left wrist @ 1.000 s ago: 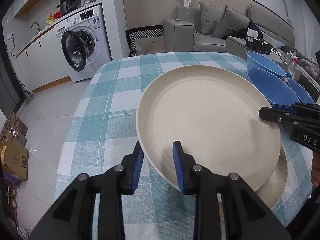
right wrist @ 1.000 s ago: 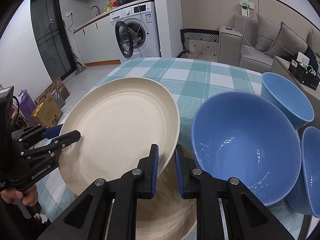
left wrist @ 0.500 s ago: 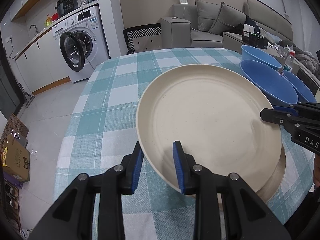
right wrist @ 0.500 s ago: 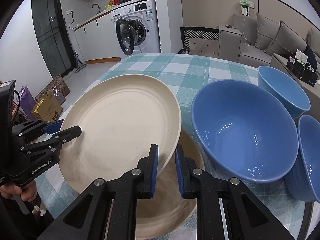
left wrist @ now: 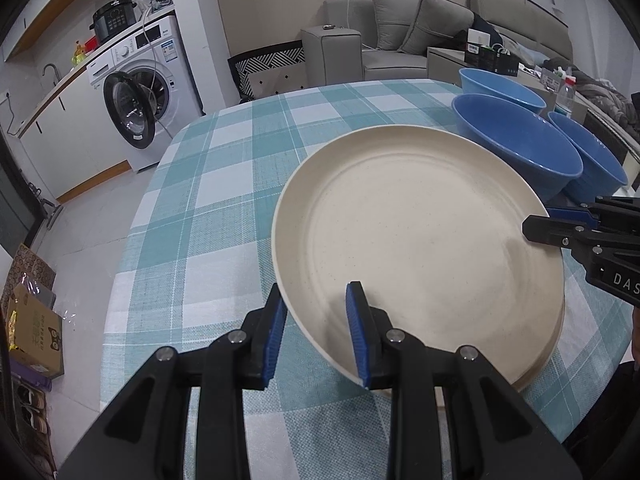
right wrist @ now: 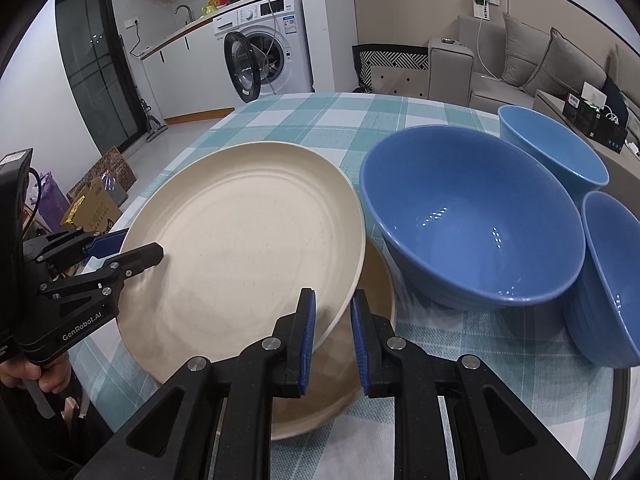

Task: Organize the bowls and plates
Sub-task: 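Lower the held cream plate onto the large cream plate with the right gripper, then open the right gripper and release the stacked cream plate, then move the right tool toward the blue bowls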

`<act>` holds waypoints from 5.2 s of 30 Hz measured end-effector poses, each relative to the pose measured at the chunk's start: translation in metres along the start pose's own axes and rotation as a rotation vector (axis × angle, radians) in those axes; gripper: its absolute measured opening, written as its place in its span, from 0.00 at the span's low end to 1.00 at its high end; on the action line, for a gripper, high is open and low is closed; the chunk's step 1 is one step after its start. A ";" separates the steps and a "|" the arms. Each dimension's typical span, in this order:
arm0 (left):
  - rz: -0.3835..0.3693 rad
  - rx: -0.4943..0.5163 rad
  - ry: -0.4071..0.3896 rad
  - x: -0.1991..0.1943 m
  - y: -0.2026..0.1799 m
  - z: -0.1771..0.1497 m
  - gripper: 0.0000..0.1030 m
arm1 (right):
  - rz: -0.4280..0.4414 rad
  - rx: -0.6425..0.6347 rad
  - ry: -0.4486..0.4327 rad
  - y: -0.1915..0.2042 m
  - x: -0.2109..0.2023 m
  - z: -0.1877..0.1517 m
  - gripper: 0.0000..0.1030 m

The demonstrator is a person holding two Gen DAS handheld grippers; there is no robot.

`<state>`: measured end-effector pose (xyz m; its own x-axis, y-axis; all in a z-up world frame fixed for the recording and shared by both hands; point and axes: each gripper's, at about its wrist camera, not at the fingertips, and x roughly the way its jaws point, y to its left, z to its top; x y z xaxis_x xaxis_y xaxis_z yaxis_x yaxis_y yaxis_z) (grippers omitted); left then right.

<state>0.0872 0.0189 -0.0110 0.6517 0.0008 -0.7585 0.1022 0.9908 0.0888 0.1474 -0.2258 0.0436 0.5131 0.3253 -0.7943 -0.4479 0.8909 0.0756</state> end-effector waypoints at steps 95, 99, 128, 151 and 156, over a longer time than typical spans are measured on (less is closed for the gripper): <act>-0.176 -0.085 -0.144 -0.053 0.005 0.015 1.00 | 0.059 -0.081 -0.148 0.012 -0.077 -0.010 0.99; -0.205 -0.087 -0.160 -0.059 0.001 0.022 1.00 | 0.026 -0.088 -0.195 0.009 -0.100 -0.001 0.99; -0.208 0.006 -0.222 -0.057 -0.060 0.136 1.00 | -0.166 0.077 -0.345 -0.122 -0.196 0.048 0.99; -0.217 0.036 -0.210 -0.013 -0.113 0.226 1.00 | -0.242 0.259 -0.312 -0.245 -0.190 0.091 0.99; -0.230 0.033 -0.177 0.011 -0.127 0.240 1.00 | -0.249 0.295 -0.281 -0.267 -0.171 0.097 0.99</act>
<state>0.2618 -0.1398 0.1240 0.7292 -0.2494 -0.6372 0.2843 0.9575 -0.0494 0.2499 -0.4885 0.2175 0.7746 0.1275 -0.6195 -0.0801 0.9914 0.1039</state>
